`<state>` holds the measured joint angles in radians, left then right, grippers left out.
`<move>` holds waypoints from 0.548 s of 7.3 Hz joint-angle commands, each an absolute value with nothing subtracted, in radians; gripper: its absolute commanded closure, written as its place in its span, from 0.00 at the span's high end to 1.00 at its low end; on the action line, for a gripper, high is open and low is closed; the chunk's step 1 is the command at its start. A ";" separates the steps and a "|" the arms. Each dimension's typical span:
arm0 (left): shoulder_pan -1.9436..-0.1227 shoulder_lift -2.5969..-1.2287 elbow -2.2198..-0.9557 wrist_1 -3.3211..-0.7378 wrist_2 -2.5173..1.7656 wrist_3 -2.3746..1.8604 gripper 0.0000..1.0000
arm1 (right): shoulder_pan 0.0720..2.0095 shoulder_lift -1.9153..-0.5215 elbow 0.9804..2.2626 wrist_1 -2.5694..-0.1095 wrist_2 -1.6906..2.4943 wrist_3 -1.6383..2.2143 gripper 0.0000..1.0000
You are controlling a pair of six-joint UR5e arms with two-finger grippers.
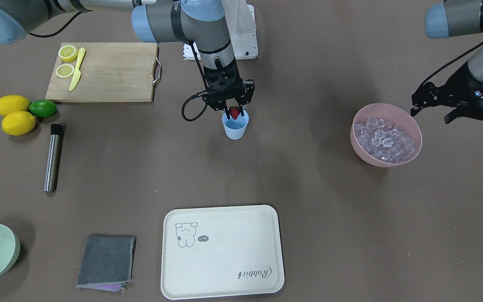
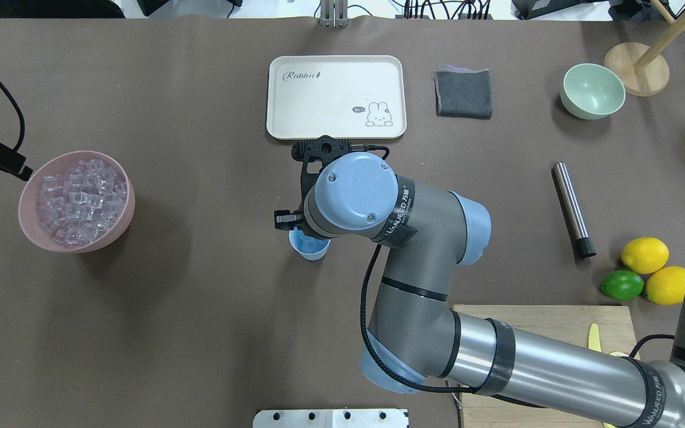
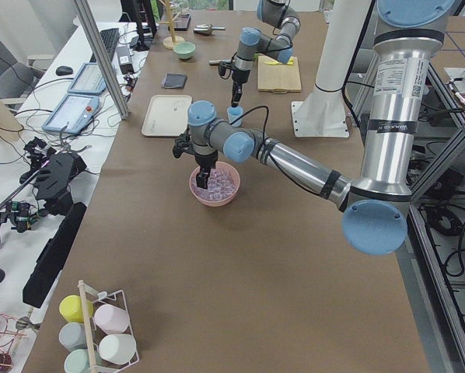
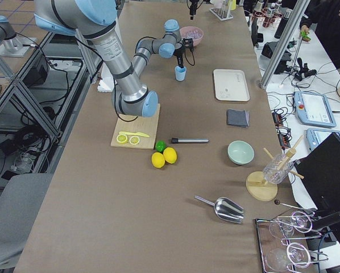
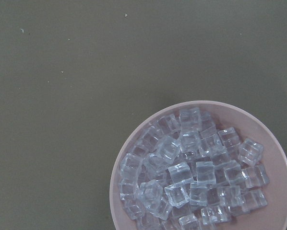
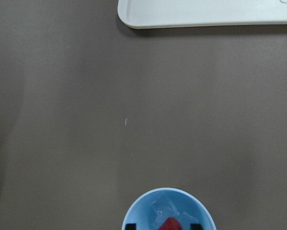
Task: Mash ice and strawberries in cup
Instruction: 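Carry the strawberry with the right gripper and drop it into the cup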
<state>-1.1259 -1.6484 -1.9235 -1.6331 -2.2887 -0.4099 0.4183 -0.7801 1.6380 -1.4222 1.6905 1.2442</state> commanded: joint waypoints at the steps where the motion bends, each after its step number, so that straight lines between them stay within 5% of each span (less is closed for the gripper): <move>1: -1.126 -1.647 -1.924 -1.634 -2.292 -0.410 0.96 | 0.410 -0.772 1.626 -1.420 1.672 1.263 1.00; 4: -1.163 -1.647 -1.927 -1.625 -2.315 -0.372 0.96 | 0.588 -0.881 1.721 -1.436 1.901 1.214 1.00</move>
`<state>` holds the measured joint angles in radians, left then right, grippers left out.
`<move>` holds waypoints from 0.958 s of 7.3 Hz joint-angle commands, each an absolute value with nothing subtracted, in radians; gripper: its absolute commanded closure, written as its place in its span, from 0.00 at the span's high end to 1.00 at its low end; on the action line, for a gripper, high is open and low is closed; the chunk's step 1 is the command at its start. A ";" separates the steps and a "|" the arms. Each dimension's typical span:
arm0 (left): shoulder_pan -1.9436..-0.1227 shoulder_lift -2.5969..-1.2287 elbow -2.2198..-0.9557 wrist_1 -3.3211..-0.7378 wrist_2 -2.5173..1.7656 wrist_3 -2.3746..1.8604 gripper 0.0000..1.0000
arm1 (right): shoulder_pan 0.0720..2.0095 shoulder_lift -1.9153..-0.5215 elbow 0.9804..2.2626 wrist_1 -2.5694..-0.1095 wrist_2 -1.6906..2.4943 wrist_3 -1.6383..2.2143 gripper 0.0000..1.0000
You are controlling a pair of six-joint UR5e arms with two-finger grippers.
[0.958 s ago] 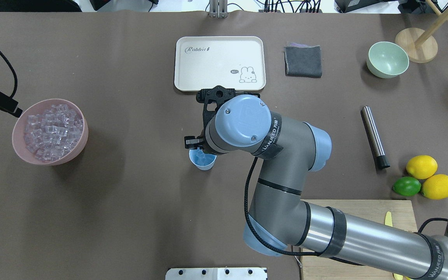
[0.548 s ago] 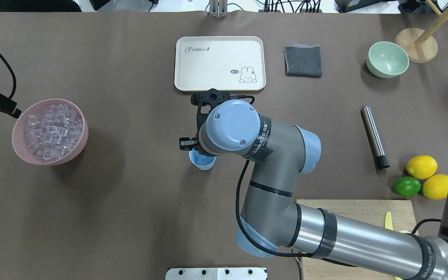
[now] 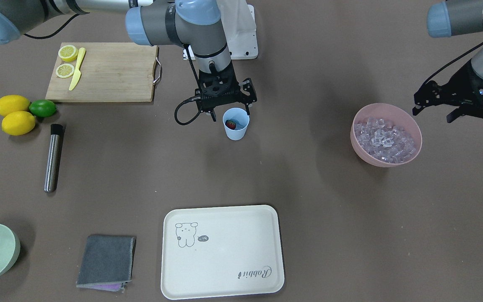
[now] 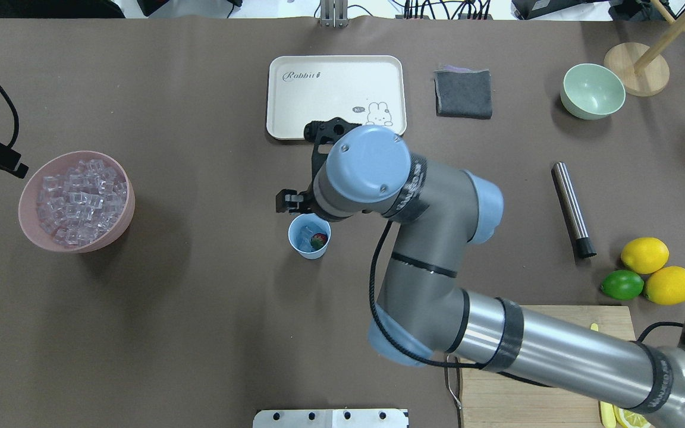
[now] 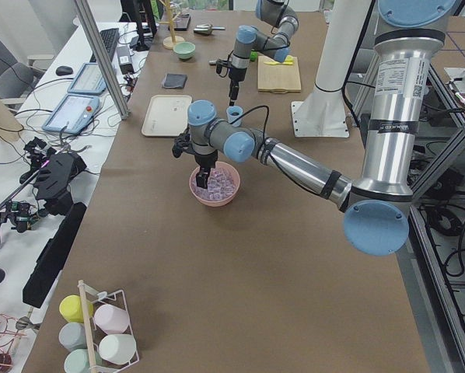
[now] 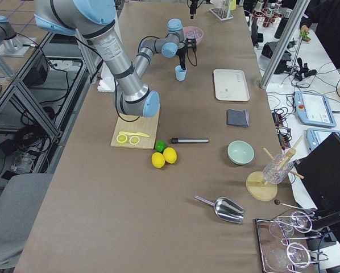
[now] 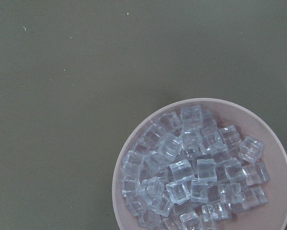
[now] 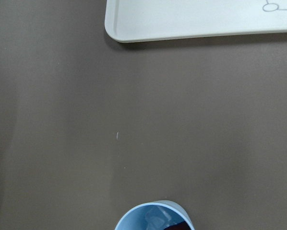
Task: Mash ice and strawberries in cup
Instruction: 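Move the right gripper away from the cup toward the steel muddler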
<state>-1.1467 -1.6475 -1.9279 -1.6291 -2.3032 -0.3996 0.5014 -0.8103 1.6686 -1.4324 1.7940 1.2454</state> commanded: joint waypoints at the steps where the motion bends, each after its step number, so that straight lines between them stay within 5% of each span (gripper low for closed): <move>1: -1.186 -1.629 -1.930 -1.624 -2.316 -0.353 0.96 | 0.662 -0.987 1.779 -1.436 1.949 1.092 1.00; 4: -1.201 -1.606 -1.945 -1.628 -2.333 -0.325 0.96 | 0.868 -1.181 1.751 -1.430 2.088 0.918 1.00; 7: -1.200 -1.617 -1.941 -1.628 -2.332 -0.330 0.96 | 0.968 -1.187 1.561 -1.422 2.181 0.763 1.00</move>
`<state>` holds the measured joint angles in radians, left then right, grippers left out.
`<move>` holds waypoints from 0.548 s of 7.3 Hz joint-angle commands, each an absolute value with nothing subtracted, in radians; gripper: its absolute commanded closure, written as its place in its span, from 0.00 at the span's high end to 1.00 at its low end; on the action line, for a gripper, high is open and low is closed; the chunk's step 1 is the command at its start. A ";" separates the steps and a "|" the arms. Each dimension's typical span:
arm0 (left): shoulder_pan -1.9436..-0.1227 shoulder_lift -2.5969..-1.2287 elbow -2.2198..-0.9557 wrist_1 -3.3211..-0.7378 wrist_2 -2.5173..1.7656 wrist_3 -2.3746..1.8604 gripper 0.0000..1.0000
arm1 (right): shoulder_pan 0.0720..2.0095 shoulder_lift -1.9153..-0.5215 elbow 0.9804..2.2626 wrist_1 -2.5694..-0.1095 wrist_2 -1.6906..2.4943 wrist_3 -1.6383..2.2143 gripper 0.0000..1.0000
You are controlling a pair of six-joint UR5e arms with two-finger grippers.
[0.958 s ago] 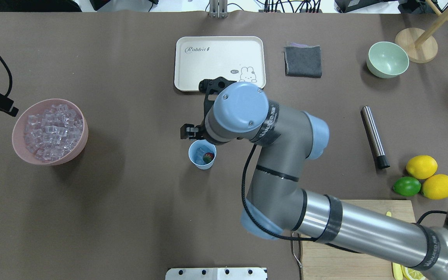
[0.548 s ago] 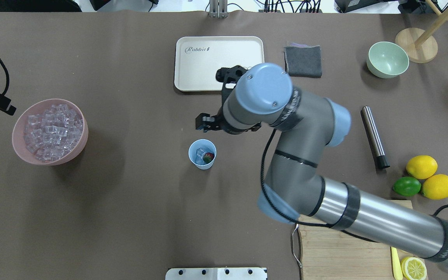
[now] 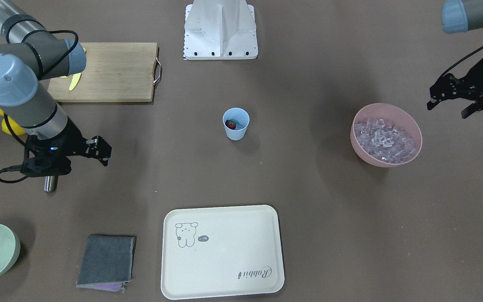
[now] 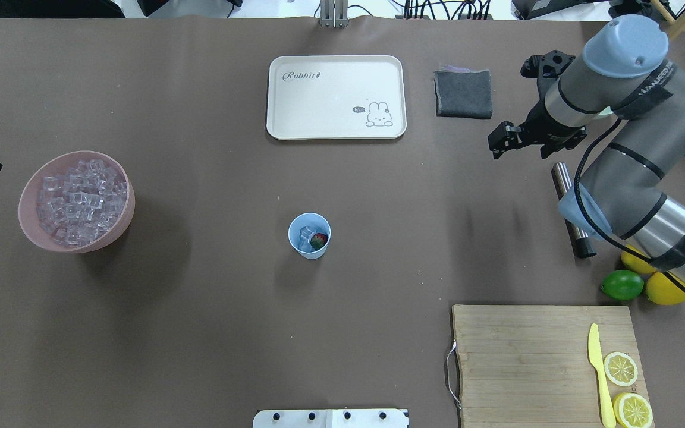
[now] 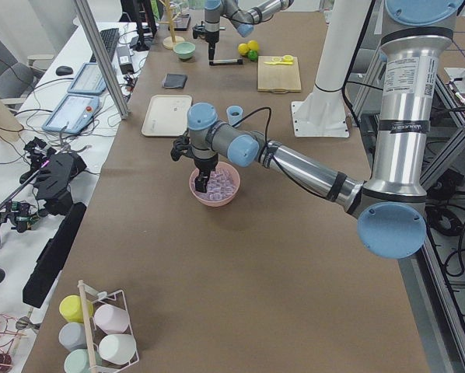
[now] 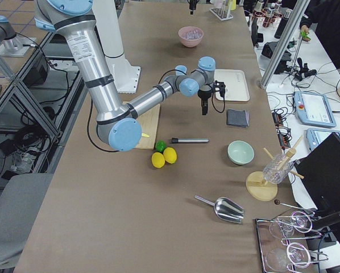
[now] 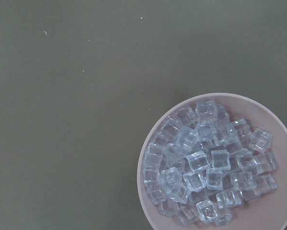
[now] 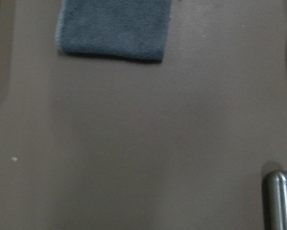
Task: Mash ice and strawberries in cup
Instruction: 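Move the right gripper away from the cup toward the steel muddler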
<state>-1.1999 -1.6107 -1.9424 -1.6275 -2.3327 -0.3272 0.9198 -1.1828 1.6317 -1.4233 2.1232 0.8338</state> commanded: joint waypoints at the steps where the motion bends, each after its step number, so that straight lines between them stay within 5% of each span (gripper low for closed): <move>1: -1.200 -1.623 -1.945 -1.628 -2.330 -0.339 0.96 | 0.994 -1.183 1.495 -1.420 2.213 0.680 1.00; 4: -1.201 -1.637 -1.959 -1.626 -2.324 -0.342 0.96 | 1.017 -1.222 1.444 -1.378 2.256 0.649 1.00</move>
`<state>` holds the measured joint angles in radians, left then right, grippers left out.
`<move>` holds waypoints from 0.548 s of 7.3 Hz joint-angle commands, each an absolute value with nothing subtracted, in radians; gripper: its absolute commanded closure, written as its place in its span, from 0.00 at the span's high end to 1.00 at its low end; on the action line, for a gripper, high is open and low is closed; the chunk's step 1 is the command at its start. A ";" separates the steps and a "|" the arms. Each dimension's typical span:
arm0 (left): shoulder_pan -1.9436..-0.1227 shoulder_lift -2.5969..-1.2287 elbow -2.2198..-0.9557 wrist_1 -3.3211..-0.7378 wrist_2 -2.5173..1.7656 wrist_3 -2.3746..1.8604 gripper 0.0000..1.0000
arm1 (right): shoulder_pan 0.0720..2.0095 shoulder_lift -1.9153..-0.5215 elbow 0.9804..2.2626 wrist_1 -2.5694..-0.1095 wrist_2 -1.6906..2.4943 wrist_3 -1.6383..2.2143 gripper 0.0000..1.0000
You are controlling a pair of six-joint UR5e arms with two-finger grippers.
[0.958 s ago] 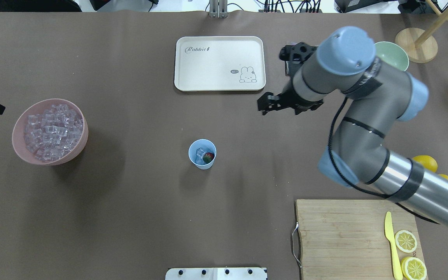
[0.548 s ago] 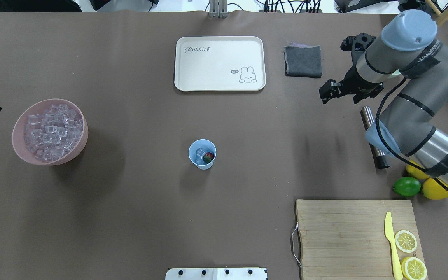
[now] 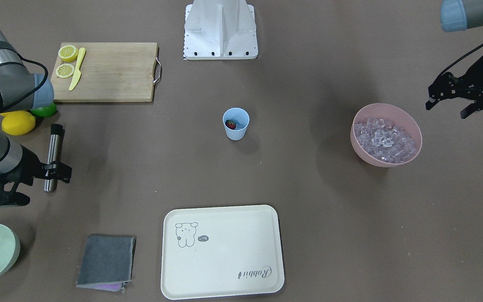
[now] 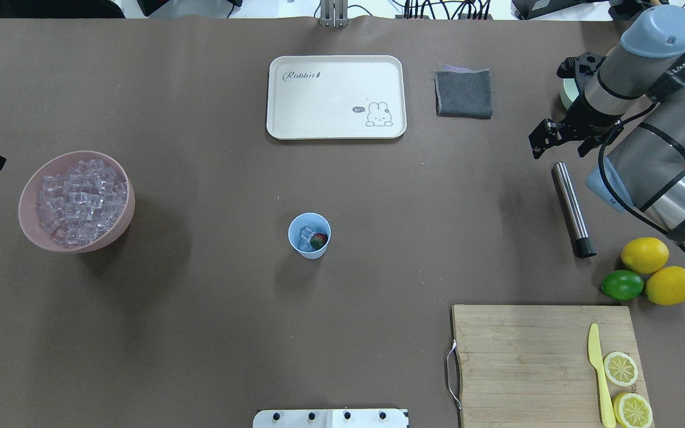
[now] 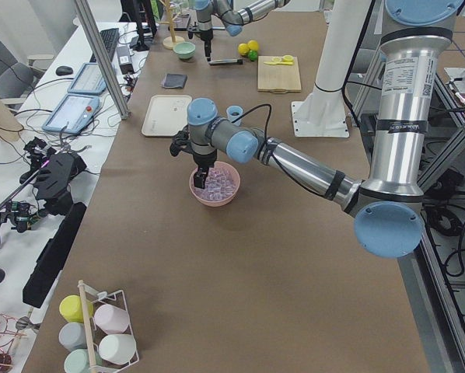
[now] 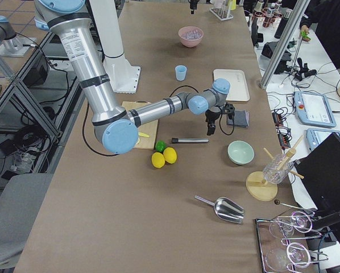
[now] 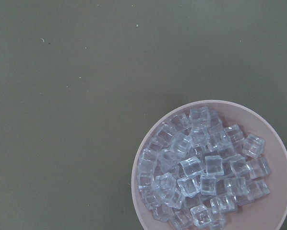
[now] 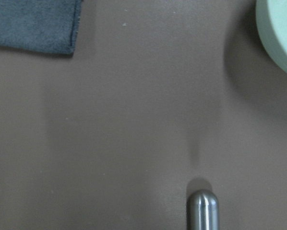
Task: Mash ice and strawberries in cup
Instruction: 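Move the right gripper away from the cup toward the steel muddler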
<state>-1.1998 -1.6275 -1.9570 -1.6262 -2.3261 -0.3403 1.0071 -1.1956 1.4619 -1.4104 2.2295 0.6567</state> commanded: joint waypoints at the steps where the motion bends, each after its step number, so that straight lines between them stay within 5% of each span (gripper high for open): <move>1: -1.200 -1.641 -1.957 -1.626 -2.322 -0.342 0.96 | 1.016 -1.238 1.412 -1.321 2.261 0.653 0.97; 4: -1.200 -1.643 -1.968 -1.626 -2.321 -0.342 0.96 | 1.014 -1.259 1.390 -1.273 2.261 0.666 0.72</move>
